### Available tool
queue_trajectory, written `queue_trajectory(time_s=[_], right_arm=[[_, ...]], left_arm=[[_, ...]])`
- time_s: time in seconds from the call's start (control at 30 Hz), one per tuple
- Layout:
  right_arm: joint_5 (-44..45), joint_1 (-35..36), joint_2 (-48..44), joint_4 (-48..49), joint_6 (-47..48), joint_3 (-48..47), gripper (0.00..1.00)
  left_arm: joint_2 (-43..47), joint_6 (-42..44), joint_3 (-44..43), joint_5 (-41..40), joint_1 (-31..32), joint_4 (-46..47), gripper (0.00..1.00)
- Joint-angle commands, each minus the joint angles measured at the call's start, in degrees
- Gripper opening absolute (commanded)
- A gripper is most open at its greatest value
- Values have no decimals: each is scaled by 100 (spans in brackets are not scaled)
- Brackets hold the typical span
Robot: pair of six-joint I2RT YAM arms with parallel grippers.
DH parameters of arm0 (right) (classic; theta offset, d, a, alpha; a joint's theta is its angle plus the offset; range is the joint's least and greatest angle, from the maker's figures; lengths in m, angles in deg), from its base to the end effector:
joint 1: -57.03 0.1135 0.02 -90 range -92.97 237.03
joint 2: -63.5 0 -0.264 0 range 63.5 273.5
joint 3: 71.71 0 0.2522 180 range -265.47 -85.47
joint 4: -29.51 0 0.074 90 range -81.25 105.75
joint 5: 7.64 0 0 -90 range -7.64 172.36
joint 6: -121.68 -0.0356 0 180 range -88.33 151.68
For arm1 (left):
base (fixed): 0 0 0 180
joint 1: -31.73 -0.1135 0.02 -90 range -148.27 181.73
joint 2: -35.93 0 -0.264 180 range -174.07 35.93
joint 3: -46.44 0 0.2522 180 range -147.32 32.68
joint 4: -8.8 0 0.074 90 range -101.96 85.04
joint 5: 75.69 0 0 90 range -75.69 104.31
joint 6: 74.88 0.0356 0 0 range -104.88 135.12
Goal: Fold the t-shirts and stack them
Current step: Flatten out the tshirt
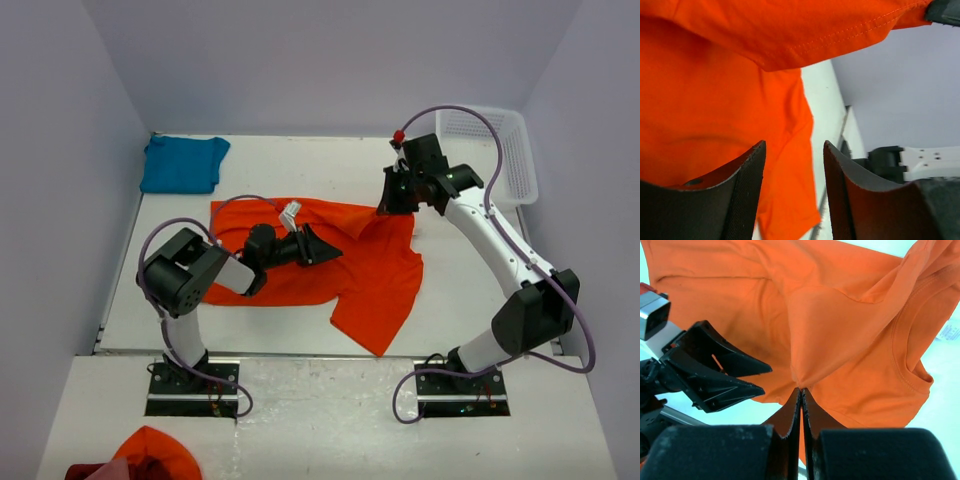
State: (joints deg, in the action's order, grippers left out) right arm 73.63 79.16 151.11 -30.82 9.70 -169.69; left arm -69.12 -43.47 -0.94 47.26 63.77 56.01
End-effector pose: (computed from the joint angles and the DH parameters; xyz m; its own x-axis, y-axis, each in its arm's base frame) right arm 0.3012 0.1283 0.3391 -0.8309 0.0615 -0.5531 -0.1637 0.9229 0.3485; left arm 0.2657 -0.1891 0.1365 -0.8471 -0.3147 -0.4282 0.3370 0.3050 -0.8907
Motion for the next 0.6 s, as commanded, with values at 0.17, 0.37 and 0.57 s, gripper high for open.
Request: queue_trajectory(time_s=[0.17, 0.37, 0.57], right_arm=[[-304, 28, -25, -37, -105, -770, 0], [-445, 28, 28, -151, -140, -1078, 0], [-472, 28, 36, -177, -131, -1078, 0]], left_arm=[[-550, -1743, -12, -77, -21, 2384, 53], [-1490, -2629, -478, -367, -13, 3585, 56], [-2194, -2922, -1040, -762, 31, 4238, 56]])
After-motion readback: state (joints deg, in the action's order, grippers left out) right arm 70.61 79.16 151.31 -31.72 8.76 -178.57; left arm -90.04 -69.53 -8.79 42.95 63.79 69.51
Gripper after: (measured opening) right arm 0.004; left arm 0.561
